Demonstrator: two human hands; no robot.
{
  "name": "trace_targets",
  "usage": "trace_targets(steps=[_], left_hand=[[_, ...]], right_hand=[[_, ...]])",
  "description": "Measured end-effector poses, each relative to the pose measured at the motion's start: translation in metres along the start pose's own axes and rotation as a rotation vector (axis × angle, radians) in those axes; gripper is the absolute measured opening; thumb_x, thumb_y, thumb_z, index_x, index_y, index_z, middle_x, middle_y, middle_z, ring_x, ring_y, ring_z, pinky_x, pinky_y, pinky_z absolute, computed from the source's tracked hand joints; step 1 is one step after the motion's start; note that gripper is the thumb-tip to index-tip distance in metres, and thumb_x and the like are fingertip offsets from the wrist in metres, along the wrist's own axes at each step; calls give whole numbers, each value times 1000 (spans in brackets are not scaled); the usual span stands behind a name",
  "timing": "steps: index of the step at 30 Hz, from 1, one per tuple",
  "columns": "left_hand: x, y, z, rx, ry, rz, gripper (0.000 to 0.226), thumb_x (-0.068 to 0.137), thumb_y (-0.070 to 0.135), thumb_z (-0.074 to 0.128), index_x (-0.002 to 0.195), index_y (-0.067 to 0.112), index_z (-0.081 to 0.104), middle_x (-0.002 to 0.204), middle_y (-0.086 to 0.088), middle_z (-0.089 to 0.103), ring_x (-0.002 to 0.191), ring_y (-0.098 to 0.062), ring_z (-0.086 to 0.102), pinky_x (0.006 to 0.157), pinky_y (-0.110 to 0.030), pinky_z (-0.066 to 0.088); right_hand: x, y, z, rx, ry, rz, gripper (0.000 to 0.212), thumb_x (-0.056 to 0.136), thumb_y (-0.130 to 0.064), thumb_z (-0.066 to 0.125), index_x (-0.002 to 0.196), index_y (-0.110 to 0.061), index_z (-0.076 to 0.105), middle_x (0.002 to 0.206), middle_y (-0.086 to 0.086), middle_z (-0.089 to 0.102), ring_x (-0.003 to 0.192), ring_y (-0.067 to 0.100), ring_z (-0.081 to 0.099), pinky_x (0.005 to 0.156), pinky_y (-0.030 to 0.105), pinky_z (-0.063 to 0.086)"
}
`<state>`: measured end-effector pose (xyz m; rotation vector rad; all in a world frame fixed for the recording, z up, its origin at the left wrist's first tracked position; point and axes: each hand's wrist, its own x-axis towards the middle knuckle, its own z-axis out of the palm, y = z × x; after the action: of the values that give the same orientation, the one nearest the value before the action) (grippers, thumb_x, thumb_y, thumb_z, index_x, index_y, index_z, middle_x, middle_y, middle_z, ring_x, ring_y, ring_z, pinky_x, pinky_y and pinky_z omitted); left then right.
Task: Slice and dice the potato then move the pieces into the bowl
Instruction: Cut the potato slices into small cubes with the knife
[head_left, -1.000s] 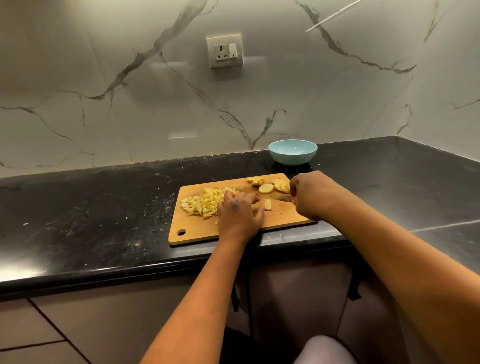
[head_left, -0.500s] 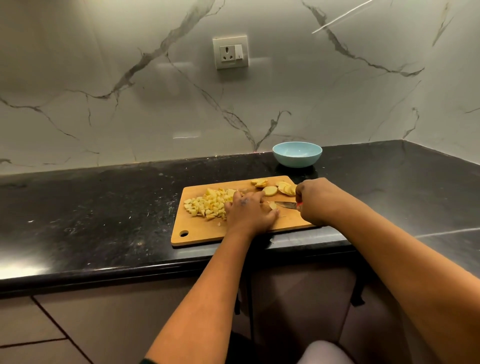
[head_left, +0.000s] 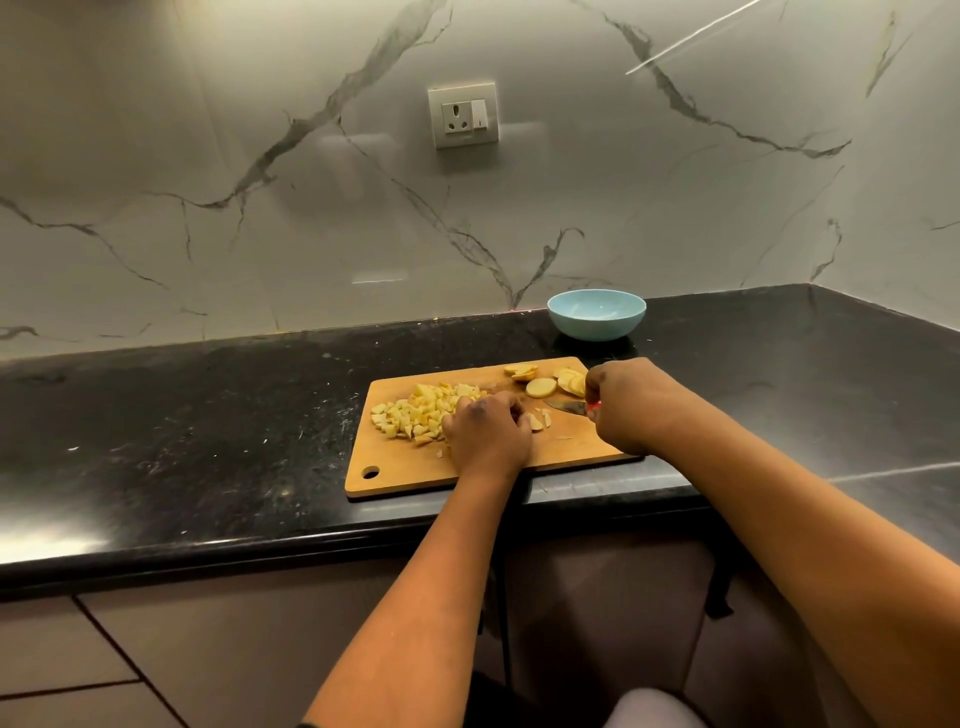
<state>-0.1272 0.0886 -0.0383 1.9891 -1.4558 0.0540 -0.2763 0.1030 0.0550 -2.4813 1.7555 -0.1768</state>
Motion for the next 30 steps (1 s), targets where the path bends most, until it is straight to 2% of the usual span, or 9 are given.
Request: trace_targets(steps=[6,15,21,27,30], left_hand=[[-8,-2,1,-15,70,23,27,96,30,51,120,24,64,105,-2,67,111,-21,48,93,-40,34],[-5,-7,5,-15,23,7,28,93,33,57,120,25,63,109,0,66,115,-20,49,96,-41,35],[-4,-5,6,51,30,2,26,93,35,56,117,28,64,107,-1,66,112,-21,49,92,-41,35],[-4,-5,6,58,42,6,27,92,35,57,117,30,63,107,1,65,111,-20,48,92,-40,34],[-5,-5,5,53,28,14,28,92,35,57,119,30,62,109,0,64,114,-20,47,93,-40,34]], right_hand=[[-5,-13,4,15,-42,-24,40,91,-11,63,129,-14,56,116,6,60,99,19,57,89,29,52],[-5,-28,8,-76,-178,-10,49,85,-6,68,130,-14,53,120,9,57,108,25,58,96,37,52],[-4,-26,5,-127,-152,-57,45,83,-2,68,125,-14,56,118,10,56,104,25,57,94,38,52],[-9,-11,-8,-138,-121,-80,38,85,-6,68,121,-16,61,104,4,58,97,21,58,93,36,52],[-12,-1,-15,-172,-112,-94,33,88,-10,65,120,-16,62,107,4,61,96,18,58,89,29,51]])
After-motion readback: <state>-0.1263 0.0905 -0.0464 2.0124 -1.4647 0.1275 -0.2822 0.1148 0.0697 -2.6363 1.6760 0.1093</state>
